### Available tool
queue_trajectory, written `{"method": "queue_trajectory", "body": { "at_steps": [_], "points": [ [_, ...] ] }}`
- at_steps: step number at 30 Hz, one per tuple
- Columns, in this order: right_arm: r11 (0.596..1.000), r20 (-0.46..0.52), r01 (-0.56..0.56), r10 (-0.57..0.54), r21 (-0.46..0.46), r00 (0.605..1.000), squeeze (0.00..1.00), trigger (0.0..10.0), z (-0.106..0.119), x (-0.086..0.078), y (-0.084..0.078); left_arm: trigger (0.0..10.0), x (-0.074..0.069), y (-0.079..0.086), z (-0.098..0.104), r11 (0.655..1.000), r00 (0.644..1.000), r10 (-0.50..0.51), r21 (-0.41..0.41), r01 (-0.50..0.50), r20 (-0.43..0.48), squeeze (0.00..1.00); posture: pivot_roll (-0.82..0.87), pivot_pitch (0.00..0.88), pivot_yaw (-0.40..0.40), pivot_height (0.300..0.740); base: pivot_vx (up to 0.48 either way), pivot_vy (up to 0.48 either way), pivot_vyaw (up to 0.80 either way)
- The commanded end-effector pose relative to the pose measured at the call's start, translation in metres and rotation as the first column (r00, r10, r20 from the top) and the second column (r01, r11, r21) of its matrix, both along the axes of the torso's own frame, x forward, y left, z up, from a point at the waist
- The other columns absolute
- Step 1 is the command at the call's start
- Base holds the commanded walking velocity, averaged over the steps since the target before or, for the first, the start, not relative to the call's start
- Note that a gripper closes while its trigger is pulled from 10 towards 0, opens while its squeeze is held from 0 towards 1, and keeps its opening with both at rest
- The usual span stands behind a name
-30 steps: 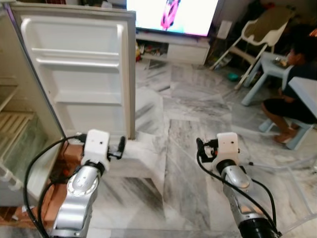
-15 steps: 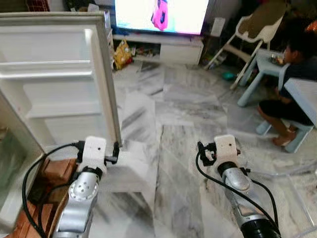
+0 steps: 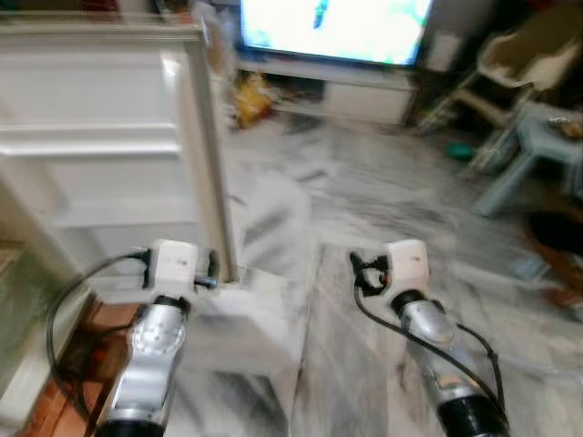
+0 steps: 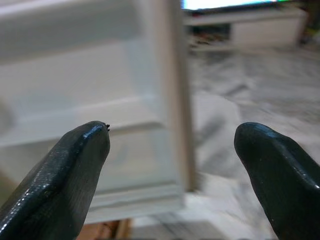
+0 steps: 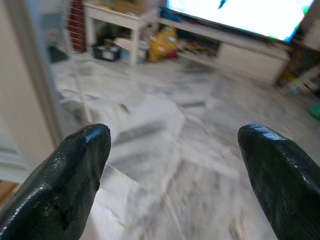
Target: Restocking fridge
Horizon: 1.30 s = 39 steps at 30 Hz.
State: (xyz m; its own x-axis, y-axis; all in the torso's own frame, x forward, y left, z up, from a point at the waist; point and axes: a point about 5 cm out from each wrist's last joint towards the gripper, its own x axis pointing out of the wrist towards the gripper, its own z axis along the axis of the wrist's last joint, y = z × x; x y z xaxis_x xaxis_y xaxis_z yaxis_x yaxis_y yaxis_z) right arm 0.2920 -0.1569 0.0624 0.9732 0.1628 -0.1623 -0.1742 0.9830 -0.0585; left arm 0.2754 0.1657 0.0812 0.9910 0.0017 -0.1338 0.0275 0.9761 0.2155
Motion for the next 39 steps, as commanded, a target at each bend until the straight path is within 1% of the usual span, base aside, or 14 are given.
{"method": "queue_trajectory", "body": {
  "at_steps": [1, 10, 24, 29, 31, 32, 34, 35, 37, 39],
  "points": [
    [0.999, 0.031, -0.034, 0.033, 0.021, 0.999, 0.00, 10.0, 0.007, 0.005, 0.010, 10.0, 0.001, 0.008, -0.001, 0.999, 1.000, 0.031, 0.017, -0.031, -0.003, 0.00, 0.10, 0.000, -0.094, 0.740, 0.480, 0.000, 0.73],
    [0.998, 0.033, -0.048, 0.047, 0.028, 0.998, 0.00, 10.0, 0.006, 0.005, 0.013, 10.0, 0.002, 0.007, -0.003, 0.999, 0.999, 0.032, 0.028, -0.032, 0.000, 0.00, 0.10, 0.000, -0.093, 0.740, 0.480, 0.000, 0.65],
    [0.999, 0.032, -0.043, 0.043, 0.026, 0.999, 0.00, 10.0, 0.006, 0.008, 0.014, 10.0, 0.008, 0.002, -0.004, 0.999, 1.000, 0.014, 0.037, -0.014, 0.000, 0.00, 0.10, 0.000, -0.094, 0.740, 0.480, 0.000, 0.00],
    [0.999, 0.037, -0.043, 0.042, 0.022, 0.998, 0.00, 10.0, 0.006, 0.009, 0.015, 10.0, 0.011, 0.003, 0.000, 0.999, 1.000, 0.008, 0.038, -0.009, 0.023, 0.00, 0.10, 0.000, -0.091, 0.740, 0.480, 0.000, 0.00],
    [0.999, 0.038, -0.042, 0.041, 0.022, 0.998, 0.00, 10.0, 0.006, 0.009, 0.014, 10.0, 0.011, 0.003, 0.001, 0.999, 1.000, 0.009, 0.034, -0.009, 0.027, 0.00, 0.10, 0.000, -0.090, 0.740, 0.139, 0.000, 0.00],
    [0.999, 0.040, -0.040, 0.039, 0.021, 0.998, 0.00, 10.0, 0.006, 0.009, 0.014, 10.0, 0.008, 0.004, 0.002, 1.000, 0.999, 0.008, 0.013, -0.009, 0.037, 0.00, 0.10, 0.000, -0.091, 0.740, 0.000, 0.000, 0.00],
    [0.999, 0.040, -0.039, 0.038, 0.021, 0.998, 0.00, 10.0, 0.006, 0.010, 0.014, 10.0, 0.007, 0.004, 0.002, 1.000, 0.999, 0.007, 0.007, -0.008, 0.038, 0.00, 0.10, 0.000, -0.090, 0.740, 0.000, 0.000, 0.00],
    [0.999, 0.042, -0.039, 0.038, 0.025, 0.998, 0.00, 10.0, 0.006, 0.009, 0.014, 10.0, 0.003, 0.005, 0.000, 1.000, 1.000, 0.000, 0.012, 0.000, 0.031, 0.00, 0.10, 0.000, -0.090, 0.740, 0.000, 0.000, 0.00],
    [0.999, 0.048, -0.036, 0.035, 0.023, 0.998, 0.00, 10.0, 0.006, 0.009, 0.013, 10.0, -0.005, 0.007, -0.007, 1.000, 1.000, 0.003, 0.022, -0.003, -0.001, 0.00, 0.10, 0.000, -0.090, 0.740, 0.000, 0.000, 0.00],
    [0.999, 0.051, -0.034, 0.033, 0.031, 0.998, 0.00, 10.0, 0.007, 0.009, 0.013, 10.0, -0.013, 0.010, -0.014, 1.000, 0.999, 0.020, 0.000, -0.020, -0.038, 0.00, 0.11, 0.000, -0.088, 0.740, 0.000, 0.000, 0.00]
  ]
}}
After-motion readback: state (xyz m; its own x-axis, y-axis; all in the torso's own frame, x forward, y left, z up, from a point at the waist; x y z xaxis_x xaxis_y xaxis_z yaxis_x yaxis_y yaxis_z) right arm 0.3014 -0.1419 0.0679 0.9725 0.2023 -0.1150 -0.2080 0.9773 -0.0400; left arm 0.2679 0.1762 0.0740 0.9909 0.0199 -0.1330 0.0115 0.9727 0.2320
